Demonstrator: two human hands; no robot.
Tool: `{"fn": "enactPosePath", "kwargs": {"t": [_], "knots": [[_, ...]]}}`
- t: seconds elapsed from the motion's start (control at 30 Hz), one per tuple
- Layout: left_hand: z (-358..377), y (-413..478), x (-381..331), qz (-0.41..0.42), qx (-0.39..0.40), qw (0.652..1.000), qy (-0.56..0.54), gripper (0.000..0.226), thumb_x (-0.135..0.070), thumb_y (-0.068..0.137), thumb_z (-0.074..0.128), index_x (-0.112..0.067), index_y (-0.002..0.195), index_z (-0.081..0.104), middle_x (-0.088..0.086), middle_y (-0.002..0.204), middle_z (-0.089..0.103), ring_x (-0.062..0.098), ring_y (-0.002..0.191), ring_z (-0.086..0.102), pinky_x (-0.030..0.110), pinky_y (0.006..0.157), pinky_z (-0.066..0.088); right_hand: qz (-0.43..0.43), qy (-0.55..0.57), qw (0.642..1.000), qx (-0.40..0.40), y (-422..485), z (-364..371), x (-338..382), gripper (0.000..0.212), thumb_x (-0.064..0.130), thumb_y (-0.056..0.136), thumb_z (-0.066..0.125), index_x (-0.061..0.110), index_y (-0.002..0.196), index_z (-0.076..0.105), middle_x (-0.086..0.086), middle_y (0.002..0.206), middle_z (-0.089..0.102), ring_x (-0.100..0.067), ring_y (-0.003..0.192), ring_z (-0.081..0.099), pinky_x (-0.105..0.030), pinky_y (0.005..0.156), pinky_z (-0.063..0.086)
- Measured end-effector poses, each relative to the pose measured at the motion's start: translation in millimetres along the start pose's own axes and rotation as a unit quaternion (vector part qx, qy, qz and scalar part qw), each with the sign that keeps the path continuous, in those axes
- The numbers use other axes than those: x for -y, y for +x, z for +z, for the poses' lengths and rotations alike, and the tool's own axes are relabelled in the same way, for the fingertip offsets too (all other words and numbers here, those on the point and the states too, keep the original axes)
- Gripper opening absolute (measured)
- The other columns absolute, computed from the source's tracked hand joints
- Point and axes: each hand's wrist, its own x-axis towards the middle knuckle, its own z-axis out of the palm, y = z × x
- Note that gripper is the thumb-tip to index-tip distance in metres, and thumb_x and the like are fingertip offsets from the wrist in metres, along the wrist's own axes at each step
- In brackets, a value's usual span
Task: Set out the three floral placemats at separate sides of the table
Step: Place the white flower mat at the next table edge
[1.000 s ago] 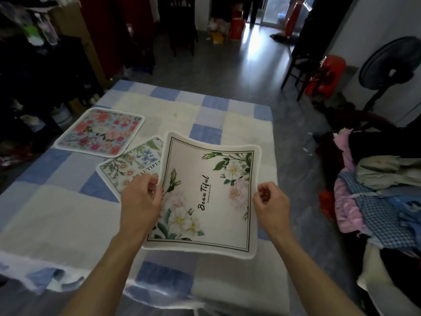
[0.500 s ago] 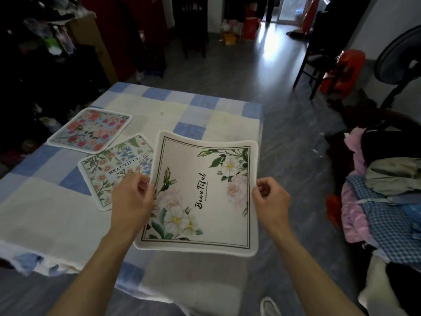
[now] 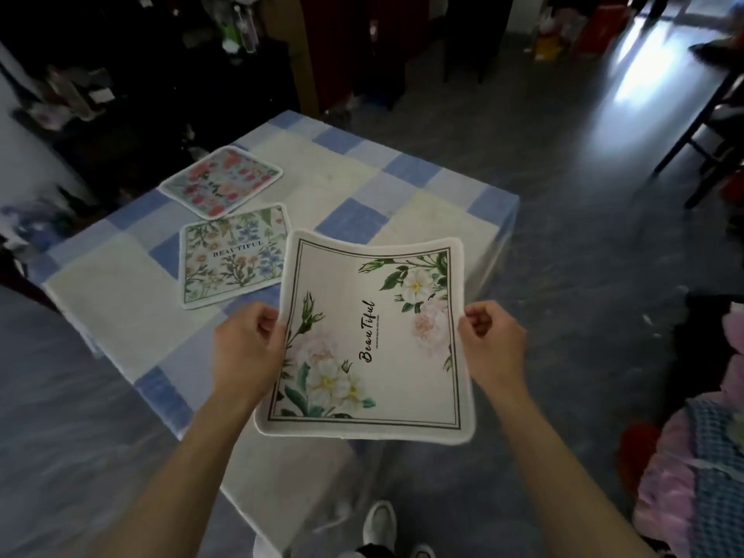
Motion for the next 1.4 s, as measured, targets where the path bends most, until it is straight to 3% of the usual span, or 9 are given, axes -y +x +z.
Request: {"fn": "enactPosePath", "kwargs": {"t": [0.1, 0.2, 0.3, 0.4, 0.6, 0.73, 0.9, 1.13, 1.4], "knots": [[11, 12, -1, -0.004, -0.031, 0.999, 0.011, 0.008, -0.01, 0.083, 0.068, -0.014, 0.079, 0.063, 0.0, 0.074, 0.063, 0.015, 0.062, 0.055, 0.026, 0.058, 0.039, -0.035, -0.017, 0.999, 0.013, 25, 11, 5, 0.01, 0.002, 0.084, 0.063, 0.009, 0.088, 0.069, -0.006, 0.077, 0.068, -0.021, 0.07, 0.064, -0.032, 0.067, 0.053], [31, 19, 5, -0.025, -0.036, 0.999, 0.021, 0.009, -0.011, 0.085, 0.067, -0.015, 0.081, 0.06, 0.001, 0.077, 0.06, 0.016, 0.064, 0.054, 0.029, 0.059, 0.04, -0.061, -0.059, 0.996, 0.033, 50, 16, 6, 0.008, 0.003, 0.085, 0.063, 0.008, 0.089, 0.068, -0.006, 0.078, 0.067, -0.018, 0.068, 0.062, -0.023, 0.063, 0.049], [51, 24, -2, -0.042, -0.033, 0.998, 0.033, 0.007, -0.01, 0.085, 0.067, -0.012, 0.082, 0.061, 0.005, 0.077, 0.063, 0.017, 0.063, 0.053, 0.03, 0.058, 0.039, -0.076, -0.081, 0.992, 0.054, 79, 13, 5, 0.007, 0.003, 0.087, 0.063, 0.008, 0.09, 0.067, -0.003, 0.078, 0.065, -0.015, 0.069, 0.062, -0.028, 0.066, 0.054], [70, 37, -19, -0.062, -0.025, 0.997, 0.035, 0.008, -0.009, 0.085, 0.067, -0.01, 0.079, 0.061, 0.004, 0.075, 0.061, 0.02, 0.066, 0.055, 0.031, 0.059, 0.041, -0.097, -0.086, 0.989, 0.068, 114, 10, 0, 0.008, 0.003, 0.087, 0.064, 0.011, 0.089, 0.066, 0.001, 0.077, 0.064, -0.007, 0.068, 0.06, -0.015, 0.061, 0.047], [105, 51, -65, -0.104, -0.053, 0.99, 0.079, 0.009, -0.011, 0.084, 0.068, -0.013, 0.079, 0.061, 0.002, 0.074, 0.06, 0.018, 0.065, 0.053, 0.031, 0.06, 0.041, -0.114, -0.044, 0.985, 0.121, 189, 4, -19, 0.007, 0.005, 0.089, 0.062, 0.011, 0.093, 0.064, -0.005, 0.085, 0.065, -0.019, 0.077, 0.064, -0.032, 0.072, 0.056], [136, 48, -103, -0.168, -0.057, 0.98, 0.087, 0.013, -0.013, 0.088, 0.065, -0.015, 0.078, 0.057, 0.003, 0.075, 0.059, 0.019, 0.067, 0.055, 0.035, 0.062, 0.046, -0.131, -0.028, 0.979, 0.155, 233, -9, -35, 0.004, 0.01, 0.091, 0.063, 0.014, 0.093, 0.062, -0.002, 0.085, 0.064, -0.014, 0.075, 0.062, -0.026, 0.069, 0.055], [150, 37, -135, -0.194, -0.101, 0.969, 0.112, 0.011, -0.011, 0.084, 0.067, -0.015, 0.078, 0.059, -0.001, 0.075, 0.057, 0.015, 0.065, 0.05, 0.023, 0.058, 0.033, -0.16, -0.02, 0.963, 0.214, 275, -18, -40, 0.002, 0.013, 0.091, 0.063, 0.013, 0.094, 0.063, 0.0, 0.084, 0.065, -0.013, 0.074, 0.062, -0.023, 0.068, 0.052], [143, 33, -132, -0.258, -0.15, 0.949, 0.102, 0.014, -0.013, 0.083, 0.068, -0.021, 0.077, 0.057, -0.005, 0.071, 0.058, 0.008, 0.062, 0.051, 0.023, 0.057, 0.038, -0.197, -0.031, 0.94, 0.278, 287, 20, -18, 0.004, 0.015, 0.091, 0.063, 0.017, 0.09, 0.061, 0.005, 0.08, 0.063, 0.0, 0.07, 0.058, -0.011, 0.06, 0.04], [140, 36, -94, -0.318, -0.177, 0.93, 0.053, 0.018, -0.014, 0.081, 0.069, -0.022, 0.072, 0.056, -0.009, 0.067, 0.058, 0.008, 0.06, 0.055, 0.021, 0.053, 0.04, -0.248, -0.051, 0.914, 0.318, 294, 67, 10, 0.006, 0.011, 0.092, 0.063, 0.017, 0.091, 0.062, 0.007, 0.08, 0.063, 0.001, 0.071, 0.059, -0.008, 0.057, 0.04]]}}
